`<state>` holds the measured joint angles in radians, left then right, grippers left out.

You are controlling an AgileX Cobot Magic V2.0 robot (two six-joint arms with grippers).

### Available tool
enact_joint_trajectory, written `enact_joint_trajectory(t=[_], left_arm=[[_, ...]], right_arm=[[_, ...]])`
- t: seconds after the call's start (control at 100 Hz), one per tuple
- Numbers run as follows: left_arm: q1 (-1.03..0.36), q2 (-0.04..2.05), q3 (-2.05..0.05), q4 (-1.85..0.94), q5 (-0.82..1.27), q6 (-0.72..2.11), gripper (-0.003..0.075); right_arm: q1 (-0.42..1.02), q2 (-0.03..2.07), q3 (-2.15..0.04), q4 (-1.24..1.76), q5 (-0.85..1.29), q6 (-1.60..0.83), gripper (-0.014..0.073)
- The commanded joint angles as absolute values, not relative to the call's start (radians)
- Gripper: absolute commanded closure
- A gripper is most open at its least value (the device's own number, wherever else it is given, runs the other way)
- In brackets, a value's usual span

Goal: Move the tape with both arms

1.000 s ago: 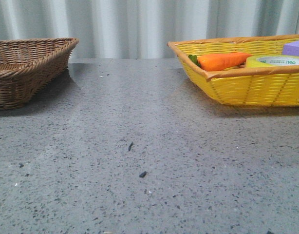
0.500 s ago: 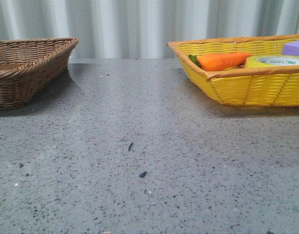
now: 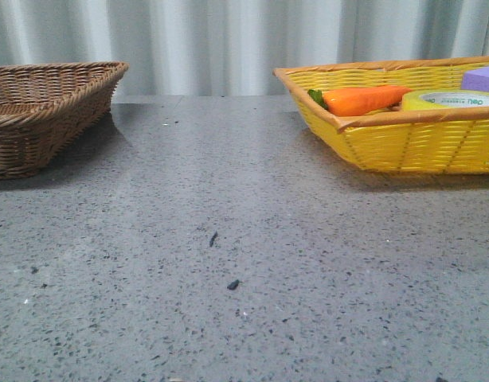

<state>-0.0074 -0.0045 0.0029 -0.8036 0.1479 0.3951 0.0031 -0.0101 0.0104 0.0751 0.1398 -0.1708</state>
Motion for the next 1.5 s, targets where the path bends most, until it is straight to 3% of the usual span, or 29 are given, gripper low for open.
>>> enact_joint_trajectory(t=[0.0,0.73,1.06,1.17,1.39,1.49], left_arm=[[-0.006,-0.033,0.012,-0.791,0.09,0.388,0.0741],[-0.006,-0.033,0.012,-0.859,0.106,0.388,0.0741],[-0.006,-0.033,0.005,-1.235,0.065,0.388,0.0741],[-0.006,-0.03,-0.043,-1.207,0.119,0.388,0.0741],[-0.006,0.129,-0.292,-0.82,0.338,0.388,0.0738],[-0.006,0.262,-0.41,-0.745,0.427,0.388,0.0651]], right_arm=[[0.0,-0.029,0.033,0.078,0.052,-0.17,0.0655],[0.0,-0.029,0.033,0.143,0.037,-0.17,0.0655],[0.001,-0.029,0.02,0.825,-0.13,-0.17,0.0655],[0.001,-0.029,-0.049,0.822,-0.014,-0.18,0.0655],[0.001,0.079,-0.286,0.635,0.255,-0.275,0.065],[0.001,0.208,-0.395,0.57,0.366,-0.275,0.0576]])
